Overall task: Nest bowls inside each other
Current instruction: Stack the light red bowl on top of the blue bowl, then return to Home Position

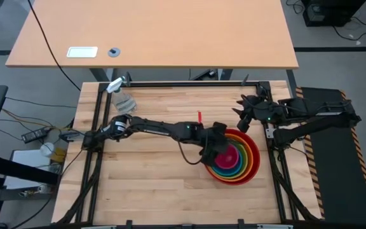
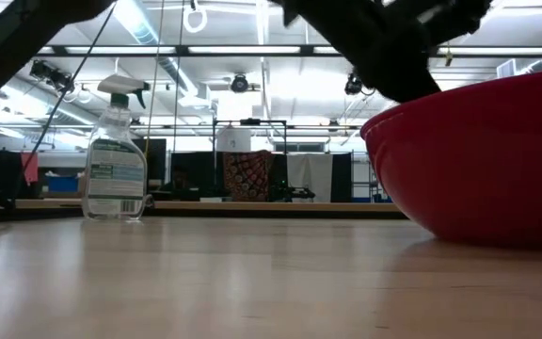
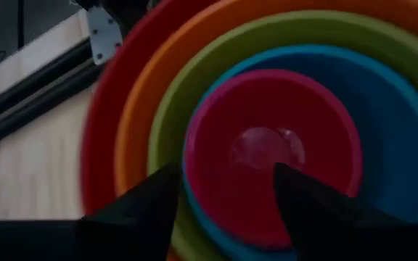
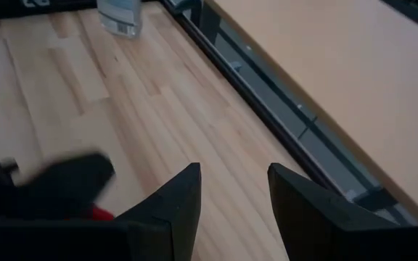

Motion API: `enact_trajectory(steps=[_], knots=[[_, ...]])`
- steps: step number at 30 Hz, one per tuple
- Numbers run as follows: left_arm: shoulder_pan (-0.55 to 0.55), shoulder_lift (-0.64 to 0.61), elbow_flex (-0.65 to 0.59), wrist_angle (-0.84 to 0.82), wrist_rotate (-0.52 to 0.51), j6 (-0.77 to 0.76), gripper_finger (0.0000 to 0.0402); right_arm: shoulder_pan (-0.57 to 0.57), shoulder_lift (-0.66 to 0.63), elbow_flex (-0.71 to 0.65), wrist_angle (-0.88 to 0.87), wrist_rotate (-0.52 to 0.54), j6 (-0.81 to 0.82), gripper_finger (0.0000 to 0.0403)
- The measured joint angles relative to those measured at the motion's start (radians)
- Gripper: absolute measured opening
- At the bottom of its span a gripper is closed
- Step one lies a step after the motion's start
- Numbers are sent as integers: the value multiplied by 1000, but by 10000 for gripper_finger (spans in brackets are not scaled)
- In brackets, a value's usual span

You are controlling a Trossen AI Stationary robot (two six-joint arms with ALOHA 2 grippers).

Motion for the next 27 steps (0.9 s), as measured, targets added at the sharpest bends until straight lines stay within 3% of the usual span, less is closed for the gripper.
enact_trajectory(steps=[5, 10, 16, 20, 23, 27], knots=[[0, -106, -111, 12, 0, 9, 221, 18, -50, -45, -46, 43, 80, 169], [3, -274, -399, 159, 0, -6, 184, 48, -126, -136, -23, 93, 154, 169], [4, -580, -822, 501, 0, -78, 153, 106, -209, -261, 160, 51, 112, 169], [15, -792, -1041, 597, -15, -180, 145, 155, -323, -364, 276, 59, 60, 169], [16, -946, -1185, 611, -105, -228, 144, 162, -436, -445, 375, 44, 17, 169], [16, -1142, -1380, 693, -140, -299, 144, 152, -591, -571, 535, -61, -61, 169]])
